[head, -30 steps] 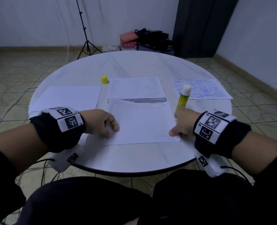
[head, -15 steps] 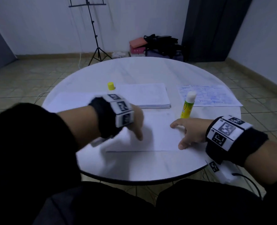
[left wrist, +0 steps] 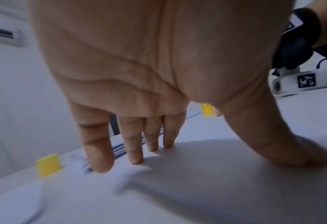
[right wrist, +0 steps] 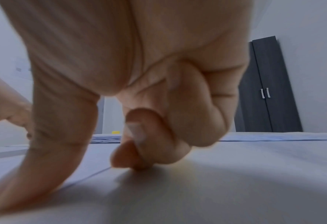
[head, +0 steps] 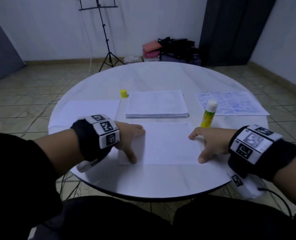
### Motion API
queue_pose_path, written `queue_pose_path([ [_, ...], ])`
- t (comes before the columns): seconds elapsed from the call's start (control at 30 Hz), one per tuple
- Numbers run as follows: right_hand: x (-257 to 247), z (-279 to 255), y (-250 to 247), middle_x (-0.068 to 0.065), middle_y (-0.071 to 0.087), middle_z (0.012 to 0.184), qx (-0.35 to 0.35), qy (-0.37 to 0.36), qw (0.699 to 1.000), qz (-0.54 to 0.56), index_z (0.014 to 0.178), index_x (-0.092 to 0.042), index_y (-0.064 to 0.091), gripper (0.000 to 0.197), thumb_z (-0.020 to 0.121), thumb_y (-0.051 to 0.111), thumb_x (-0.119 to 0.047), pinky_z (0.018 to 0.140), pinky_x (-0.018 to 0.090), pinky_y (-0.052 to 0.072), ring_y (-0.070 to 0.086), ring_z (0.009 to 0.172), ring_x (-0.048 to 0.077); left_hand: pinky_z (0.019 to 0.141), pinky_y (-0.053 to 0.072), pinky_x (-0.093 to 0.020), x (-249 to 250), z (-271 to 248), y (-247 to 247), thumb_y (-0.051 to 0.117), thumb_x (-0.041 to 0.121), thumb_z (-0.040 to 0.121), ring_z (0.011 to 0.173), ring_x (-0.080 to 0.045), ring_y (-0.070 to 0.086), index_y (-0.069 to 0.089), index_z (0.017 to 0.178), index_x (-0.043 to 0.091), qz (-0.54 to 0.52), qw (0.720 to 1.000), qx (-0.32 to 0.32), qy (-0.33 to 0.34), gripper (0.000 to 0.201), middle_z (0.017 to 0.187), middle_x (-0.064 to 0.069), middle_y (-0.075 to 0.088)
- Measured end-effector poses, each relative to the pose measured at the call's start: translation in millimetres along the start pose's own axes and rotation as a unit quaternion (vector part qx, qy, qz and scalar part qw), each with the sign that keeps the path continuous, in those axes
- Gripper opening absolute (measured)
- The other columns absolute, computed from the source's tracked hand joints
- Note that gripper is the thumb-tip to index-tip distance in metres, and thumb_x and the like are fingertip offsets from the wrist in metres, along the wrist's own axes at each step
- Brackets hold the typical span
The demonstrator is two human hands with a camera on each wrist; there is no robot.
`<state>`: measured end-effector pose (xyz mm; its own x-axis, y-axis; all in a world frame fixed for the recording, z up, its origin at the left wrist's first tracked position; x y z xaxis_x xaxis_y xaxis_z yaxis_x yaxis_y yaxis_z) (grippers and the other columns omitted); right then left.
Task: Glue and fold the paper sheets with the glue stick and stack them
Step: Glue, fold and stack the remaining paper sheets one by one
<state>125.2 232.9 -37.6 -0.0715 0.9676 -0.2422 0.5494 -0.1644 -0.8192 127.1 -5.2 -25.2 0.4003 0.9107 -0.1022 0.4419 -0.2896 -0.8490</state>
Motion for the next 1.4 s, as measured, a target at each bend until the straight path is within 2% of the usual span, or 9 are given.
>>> queue_pose_path([
  [0.13, -12, -3, 2, -0.001, 0.051, 0.093, -0.004, 0.016, 0.998, -0.061, 0.14, -0.028, 0.031, 0.083, 0.072, 0.079, -0.021, 0.084, 0.034, 0.05, 0.061, 0.099, 0.026, 0.112, 0.029, -0.044, -27, -10, 13, 0.081, 0.056, 0.062, 0.141, -0.015, 0.026, 0.014, 0.15, 0.027, 0.013, 0.999, -0.025, -0.018, 0.115, 0.155, 0.015, 0.013],
  [0.33, -67, -11, 4, -0.003, 0.056, 0.101, -0.02, -0.043, 0.993, -0.11, 0.141, -0.034, 0.028, 0.083, 0.074, 0.074, -0.018, 0.085, 0.034, 0.052, 0.063, 0.1, 0.023, 0.115, 0.023, -0.047, -37, -14, 23, 0.083, 0.054, 0.059, 0.145, -0.017, 0.012, 0.007, 0.151, 0.035, -0.011, 0.999, -0.024, -0.022, 0.121, 0.157, 0.007, 0.004],
  [0.43, -110, -2, 17, 0.0, 0.041, 0.135, 0.011, -0.13, 0.979, -0.155, 0.144, -0.032, 0.029, 0.084, 0.074, 0.075, -0.033, 0.102, 0.038, 0.04, 0.042, 0.125, 0.021, 0.118, 0.015, -0.044, -40, -19, 28, 0.085, 0.053, 0.058, 0.147, -0.013, 0.003, 0.007, 0.15, 0.037, -0.029, 0.999, -0.025, -0.019, 0.122, 0.159, 0.009, -0.004],
  [0.53, -134, 5, 28, 0.003, 0.024, 0.149, -0.014, -0.172, 0.96, -0.222, 0.147, -0.027, 0.022, 0.095, 0.071, 0.077, -0.044, 0.109, 0.04, 0.028, 0.023, 0.138, 0.024, 0.119, 0.013, -0.044, -42, -22, 29, 0.086, 0.052, 0.056, 0.147, -0.011, -0.001, 0.008, 0.149, 0.039, -0.045, 0.998, -0.025, -0.019, 0.122, 0.159, 0.01, -0.007],
  [0.8, -59, -1, 8, 0.001, -0.009, 0.159, -0.06, -0.082, 0.976, -0.194, 0.151, -0.03, 0.001, 0.121, 0.064, 0.084, -0.042, 0.119, 0.036, 0.008, -0.002, 0.146, 0.02, 0.118, 0.013, -0.048, -49, -22, 32, 0.087, 0.054, 0.053, 0.147, -0.015, -0.006, 0.008, 0.147, 0.046, -0.062, 0.997, -0.03, -0.025, 0.123, 0.159, 0.007, -0.01],
  [0.97, -25, -11, 8, -0.001, -0.012, 0.158, -0.065, -0.059, 0.978, -0.189, 0.151, -0.03, -0.003, 0.125, 0.063, 0.085, -0.04, 0.119, 0.037, 0.007, -0.006, 0.146, 0.019, 0.118, 0.013, -0.047, -46, -23, 31, 0.086, 0.057, 0.051, 0.147, -0.014, -0.007, 0.007, 0.146, 0.046, -0.042, 0.998, -0.038, -0.03, 0.124, 0.158, 0.01, -0.011],
  [1.23, -31, -13, 8, 0.0, 0.004, 0.157, -0.045, -0.06, 0.978, -0.196, 0.151, -0.027, -0.003, 0.129, 0.059, 0.087, -0.037, 0.116, 0.044, 0.019, 0.009, 0.144, 0.023, 0.116, 0.019, -0.036, -37, -22, 22, 0.083, 0.063, 0.053, 0.143, -0.012, 0.018, 0.01, 0.147, 0.04, -0.099, 0.994, 0.005, -0.044, 0.121, 0.155, 0.012, 0.019],
  [1.33, -32, -16, 8, 0.002, 0.011, 0.155, -0.034, -0.059, 0.982, -0.177, 0.151, -0.026, -0.003, 0.128, 0.061, 0.087, -0.031, 0.114, 0.043, 0.023, 0.015, 0.142, 0.023, 0.102, 0.034, -0.024, -39, -22, 18, 0.086, 0.046, 0.063, 0.128, -0.013, 0.042, 0.009, 0.149, 0.037, -0.292, 0.955, 0.033, -0.049, 0.116, 0.143, 0.008, 0.037],
  [1.4, -30, -19, 11, 0.004, 0.006, 0.157, -0.034, -0.048, 0.985, -0.161, 0.15, -0.029, -0.007, 0.127, 0.063, 0.086, -0.028, 0.114, 0.044, 0.024, 0.013, 0.144, 0.023, 0.096, 0.044, -0.027, -42, -24, 19, 0.088, 0.028, 0.063, 0.116, -0.018, 0.052, 0.016, 0.146, 0.039, -0.396, 0.914, 0.062, -0.057, 0.111, 0.135, 0.004, 0.041],
])
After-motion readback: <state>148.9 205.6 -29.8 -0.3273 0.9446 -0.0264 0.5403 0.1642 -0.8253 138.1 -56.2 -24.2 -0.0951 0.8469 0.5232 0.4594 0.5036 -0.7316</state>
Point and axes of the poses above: each hand's wrist, its own z-axis towards the middle knuckle, its own y-axis out of the palm, x = y × z, the point moved 3 cm from there along z, towards the middle knuckle
